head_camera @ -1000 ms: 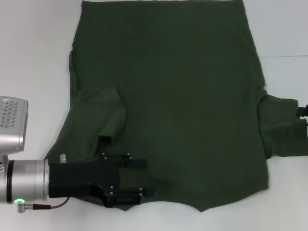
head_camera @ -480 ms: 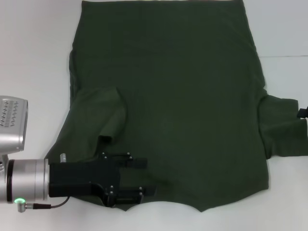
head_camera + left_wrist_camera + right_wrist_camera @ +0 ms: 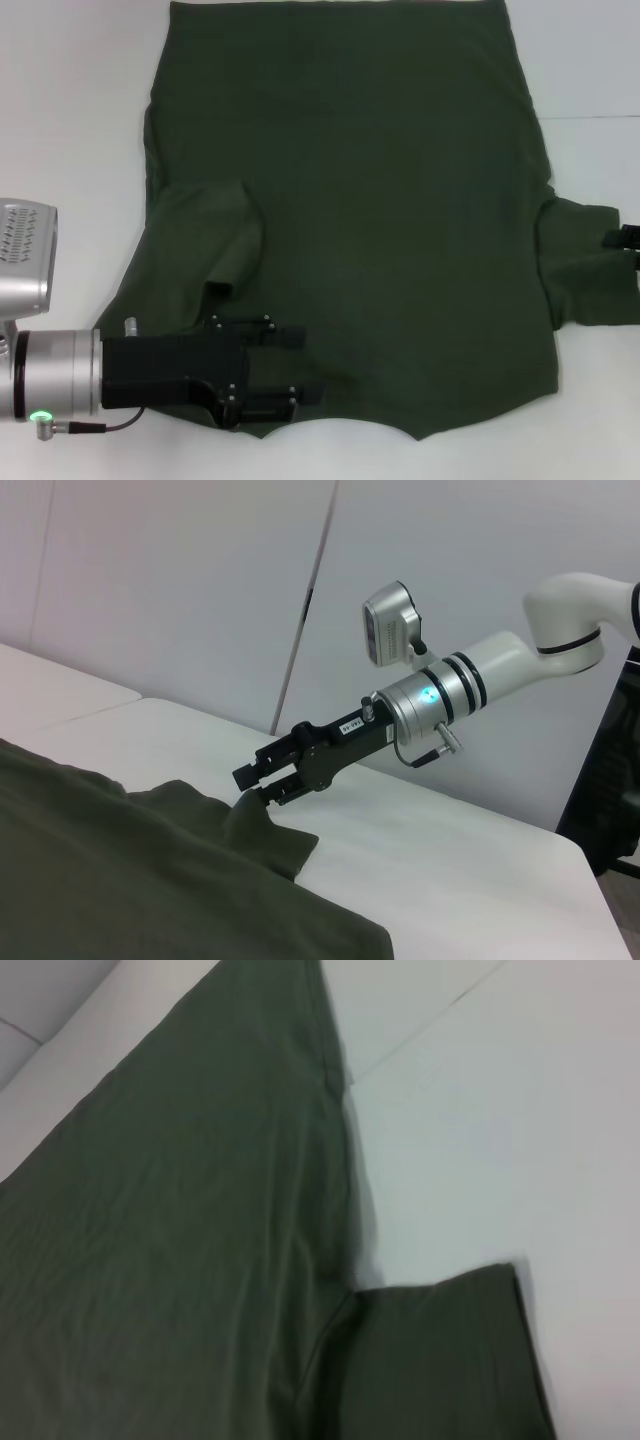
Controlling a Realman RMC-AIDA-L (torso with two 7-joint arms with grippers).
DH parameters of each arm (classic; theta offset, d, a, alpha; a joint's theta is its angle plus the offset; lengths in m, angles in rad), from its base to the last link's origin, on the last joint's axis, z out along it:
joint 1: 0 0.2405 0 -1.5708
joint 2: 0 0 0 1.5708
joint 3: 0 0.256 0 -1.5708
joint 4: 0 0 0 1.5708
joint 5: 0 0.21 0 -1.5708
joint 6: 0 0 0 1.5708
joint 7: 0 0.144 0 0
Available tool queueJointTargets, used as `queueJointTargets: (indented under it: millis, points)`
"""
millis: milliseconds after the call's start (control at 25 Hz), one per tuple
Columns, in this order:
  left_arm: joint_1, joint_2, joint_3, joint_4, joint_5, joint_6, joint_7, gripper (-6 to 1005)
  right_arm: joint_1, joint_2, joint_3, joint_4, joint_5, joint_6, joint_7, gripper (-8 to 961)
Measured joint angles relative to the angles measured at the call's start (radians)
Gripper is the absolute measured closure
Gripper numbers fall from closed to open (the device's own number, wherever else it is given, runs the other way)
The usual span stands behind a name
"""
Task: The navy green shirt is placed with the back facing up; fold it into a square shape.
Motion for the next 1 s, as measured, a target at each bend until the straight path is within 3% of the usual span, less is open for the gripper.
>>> queueJointTargets:
  millis: [720, 840, 1000]
  points:
    - [0.000, 0.000, 0.000, 0.009, -0.001, 0.000, -0.002, 295, -0.004, 0.003, 0.024, 0.000, 0.008, -0.022, -0.003, 400]
    - [-0.001, 0.000, -0.001, 0.009, -0.003, 0.000, -0.003, 295, -0.004, 0.002, 0.020, 0.000, 0.008, -0.022, -0.003, 642]
    - [-0.001, 0.000, -0.002, 0.009, -0.003, 0.000, -0.003, 295, -0.002, 0.002, 0.022, 0.001, 0.007, -0.020, -0.003, 807]
